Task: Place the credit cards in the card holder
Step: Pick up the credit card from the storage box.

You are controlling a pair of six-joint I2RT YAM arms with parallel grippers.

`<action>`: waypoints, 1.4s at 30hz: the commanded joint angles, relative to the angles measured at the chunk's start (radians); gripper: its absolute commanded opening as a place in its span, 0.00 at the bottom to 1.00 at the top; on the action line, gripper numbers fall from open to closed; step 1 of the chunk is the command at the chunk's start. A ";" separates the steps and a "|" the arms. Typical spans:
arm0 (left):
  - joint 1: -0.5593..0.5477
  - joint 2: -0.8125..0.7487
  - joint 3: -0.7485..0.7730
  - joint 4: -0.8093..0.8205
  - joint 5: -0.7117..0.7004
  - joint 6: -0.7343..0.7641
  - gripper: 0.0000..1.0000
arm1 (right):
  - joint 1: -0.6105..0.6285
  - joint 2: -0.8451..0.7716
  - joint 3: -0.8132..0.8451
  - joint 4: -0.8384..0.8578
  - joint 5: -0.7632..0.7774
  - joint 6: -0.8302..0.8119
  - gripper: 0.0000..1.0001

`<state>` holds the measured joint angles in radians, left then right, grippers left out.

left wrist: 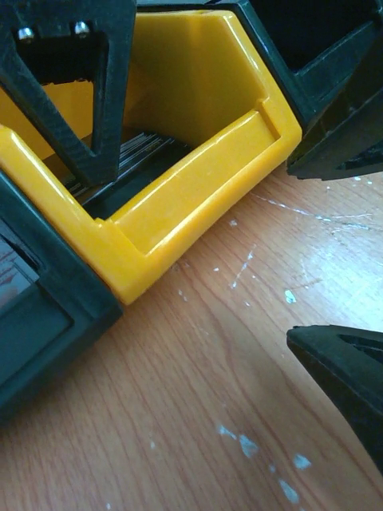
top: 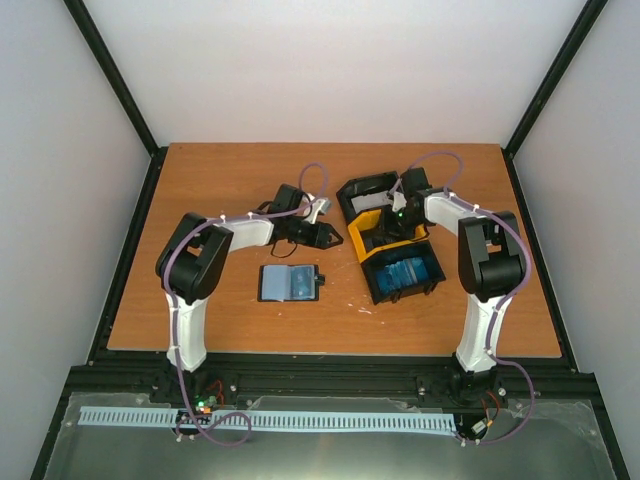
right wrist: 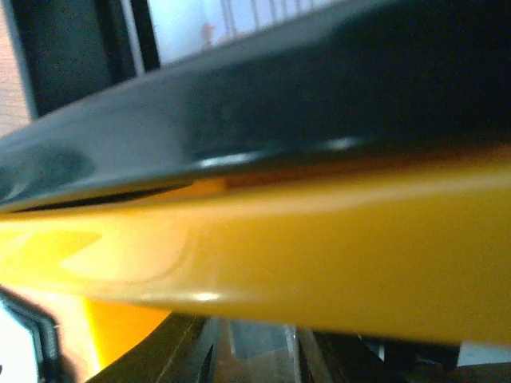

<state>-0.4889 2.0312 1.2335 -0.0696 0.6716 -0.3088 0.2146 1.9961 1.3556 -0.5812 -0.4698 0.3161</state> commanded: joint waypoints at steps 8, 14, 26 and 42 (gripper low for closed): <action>-0.049 0.083 0.070 0.112 0.005 -0.056 0.50 | 0.021 0.000 -0.046 0.065 0.079 -0.089 0.29; -0.056 0.108 0.086 0.127 0.031 -0.068 0.46 | 0.020 0.001 -0.084 0.096 -0.011 -0.057 0.29; -0.072 0.186 0.162 0.066 0.042 -0.067 0.34 | 0.020 -0.026 -0.096 0.153 -0.211 0.035 0.28; -0.074 0.201 0.167 0.035 0.016 -0.055 0.31 | 0.021 -0.096 -0.141 0.151 -0.270 0.030 0.18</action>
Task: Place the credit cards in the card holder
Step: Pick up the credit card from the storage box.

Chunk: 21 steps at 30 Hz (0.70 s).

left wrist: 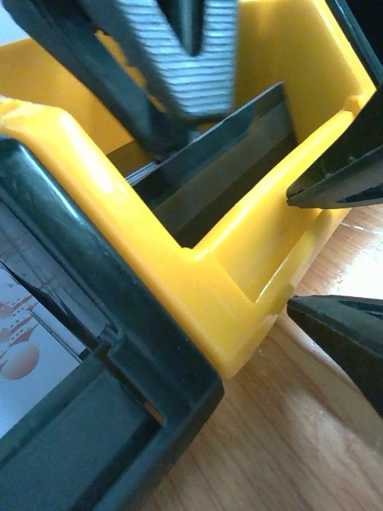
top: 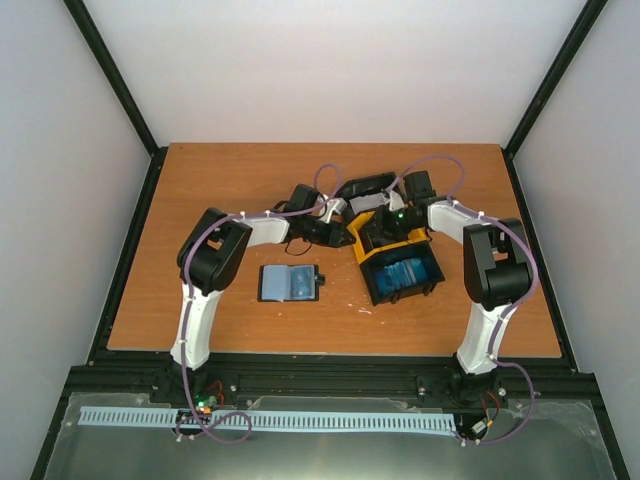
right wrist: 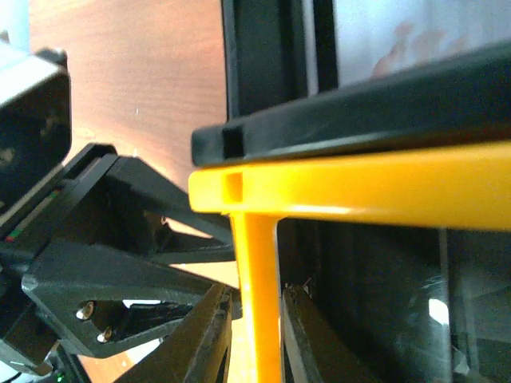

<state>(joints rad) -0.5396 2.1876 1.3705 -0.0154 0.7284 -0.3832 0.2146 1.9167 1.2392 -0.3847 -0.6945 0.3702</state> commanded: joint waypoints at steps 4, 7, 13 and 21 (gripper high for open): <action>-0.024 0.049 0.034 -0.023 -0.041 0.020 0.31 | 0.020 -0.001 -0.015 -0.083 -0.025 -0.061 0.20; -0.023 0.050 0.036 -0.027 -0.042 0.022 0.31 | 0.020 0.010 -0.005 -0.112 0.022 -0.077 0.21; -0.023 0.050 0.035 -0.032 -0.049 0.027 0.31 | 0.020 0.013 0.018 -0.171 0.090 -0.142 0.28; -0.023 0.036 0.039 -0.053 -0.050 0.047 0.32 | 0.055 0.043 0.084 -0.206 0.172 -0.191 0.03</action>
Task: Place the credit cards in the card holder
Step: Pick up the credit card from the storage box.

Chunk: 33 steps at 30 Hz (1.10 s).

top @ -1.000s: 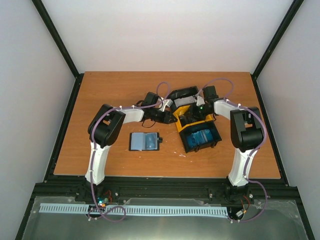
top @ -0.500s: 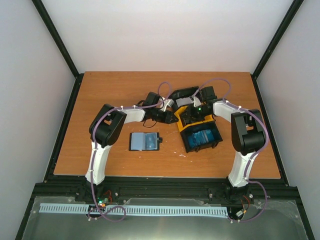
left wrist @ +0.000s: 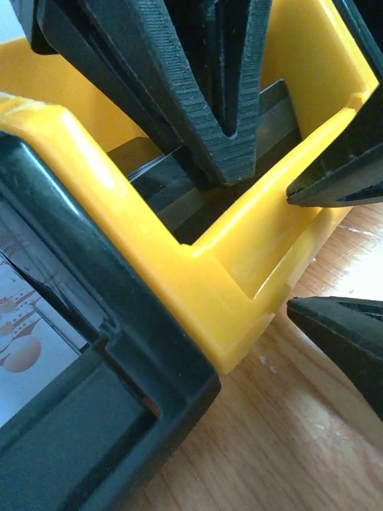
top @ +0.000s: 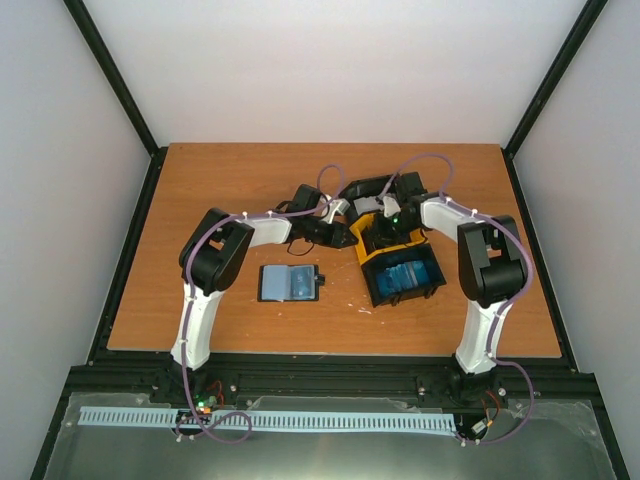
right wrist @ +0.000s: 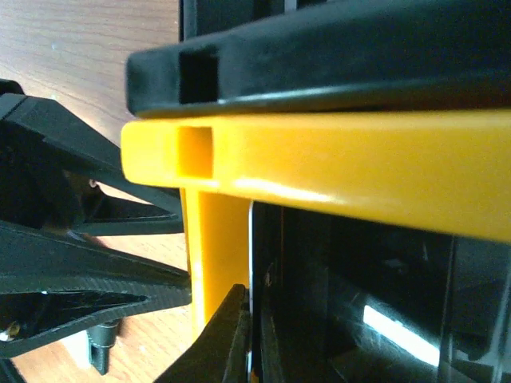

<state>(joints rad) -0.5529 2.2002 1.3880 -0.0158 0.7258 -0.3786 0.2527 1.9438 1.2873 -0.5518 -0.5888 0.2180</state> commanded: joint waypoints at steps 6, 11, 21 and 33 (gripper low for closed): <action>-0.009 -0.035 0.037 -0.117 -0.078 0.089 0.40 | 0.017 -0.086 0.037 -0.030 0.178 -0.043 0.03; -0.008 -0.122 0.019 -0.162 -0.110 0.116 0.48 | 0.017 -0.191 0.053 -0.083 0.219 -0.060 0.03; 0.037 -0.374 -0.119 -0.194 -0.238 0.055 0.65 | 0.019 -0.328 0.094 -0.180 0.000 0.208 0.03; 0.182 -0.798 -0.505 -0.293 -0.375 -0.127 0.82 | 0.292 -0.356 -0.060 0.079 0.049 0.772 0.03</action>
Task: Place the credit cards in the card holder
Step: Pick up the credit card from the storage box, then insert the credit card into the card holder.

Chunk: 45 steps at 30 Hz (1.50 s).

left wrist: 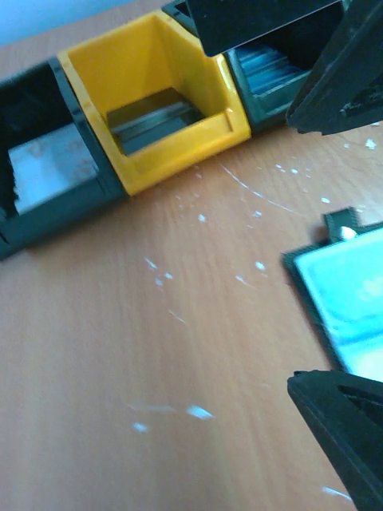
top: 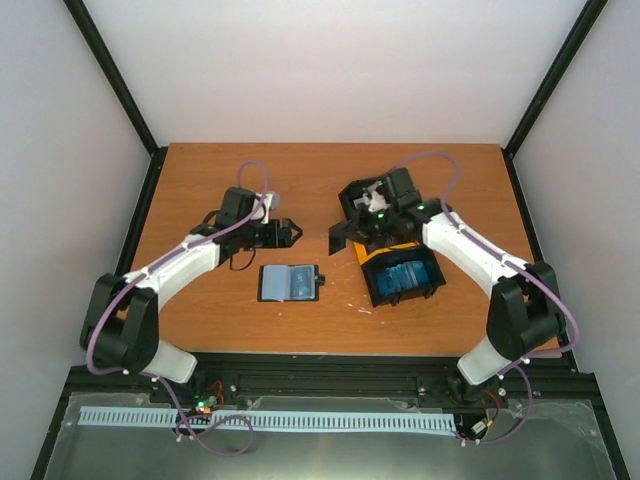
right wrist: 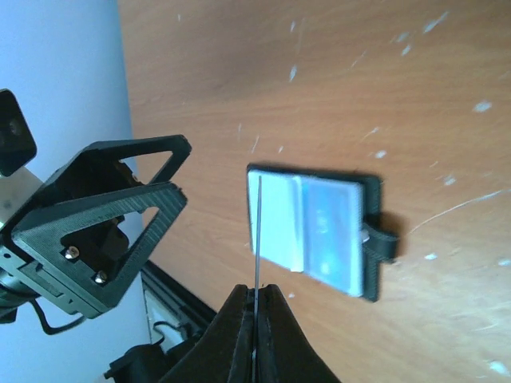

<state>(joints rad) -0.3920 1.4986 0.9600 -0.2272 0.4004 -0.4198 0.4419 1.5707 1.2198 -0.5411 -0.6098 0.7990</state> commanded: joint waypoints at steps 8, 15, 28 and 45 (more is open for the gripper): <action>0.088 -0.244 -0.289 -0.134 -0.019 -0.208 0.83 | 0.309 0.148 0.015 0.054 0.233 0.327 0.03; 0.097 -0.252 -0.372 -0.134 -0.028 -0.267 0.82 | 0.365 0.203 0.001 0.101 0.287 0.386 0.03; 0.107 -0.160 -0.392 -0.097 -0.102 -0.253 0.52 | 0.384 0.251 -0.166 0.587 0.268 0.173 0.03; 0.107 -0.068 -0.378 -0.084 -0.081 -0.232 0.30 | 0.389 0.269 -0.273 0.723 0.368 0.204 0.03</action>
<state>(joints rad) -0.2897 1.4055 0.5816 -0.2810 0.3298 -0.6632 0.8200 1.8896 0.9989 0.1432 -0.3199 0.9916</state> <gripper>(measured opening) 0.309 0.029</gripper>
